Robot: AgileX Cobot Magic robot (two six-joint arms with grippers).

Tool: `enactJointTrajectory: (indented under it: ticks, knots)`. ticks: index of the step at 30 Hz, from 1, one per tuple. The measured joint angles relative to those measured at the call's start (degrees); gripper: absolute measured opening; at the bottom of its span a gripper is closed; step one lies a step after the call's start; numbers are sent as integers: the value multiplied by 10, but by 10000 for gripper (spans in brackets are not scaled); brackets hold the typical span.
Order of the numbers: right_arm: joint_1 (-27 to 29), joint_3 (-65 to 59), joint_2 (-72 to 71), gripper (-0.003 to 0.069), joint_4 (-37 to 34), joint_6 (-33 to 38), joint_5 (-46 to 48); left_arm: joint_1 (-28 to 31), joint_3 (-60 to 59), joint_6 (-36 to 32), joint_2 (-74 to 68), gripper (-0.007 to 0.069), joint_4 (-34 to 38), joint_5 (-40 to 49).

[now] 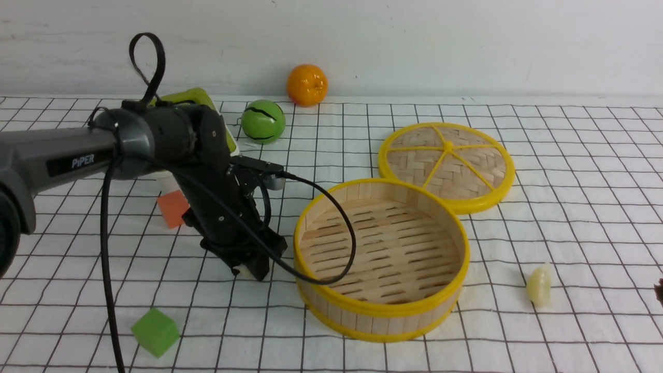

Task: Put the dumplings into the steamer on the table with the white tablecloth.
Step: 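Reach for and grasp a dumpling on the table with the left gripper, then place the dumpling into the bamboo steamer basket with the left gripper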

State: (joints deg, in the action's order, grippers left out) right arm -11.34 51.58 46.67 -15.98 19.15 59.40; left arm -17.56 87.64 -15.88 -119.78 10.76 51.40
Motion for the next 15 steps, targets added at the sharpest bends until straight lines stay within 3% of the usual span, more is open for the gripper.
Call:
enactJointTrajectory:
  ticks: [9, 15]
  knots:
    - [0, 0, 0, 0, 3, -4, -5, -7, -2, 19, 104, 282, 1, 29]
    - [0, 0, 2, 5, 3, -5, -32, -102, 4, 47, 157, 282, 41, 9]
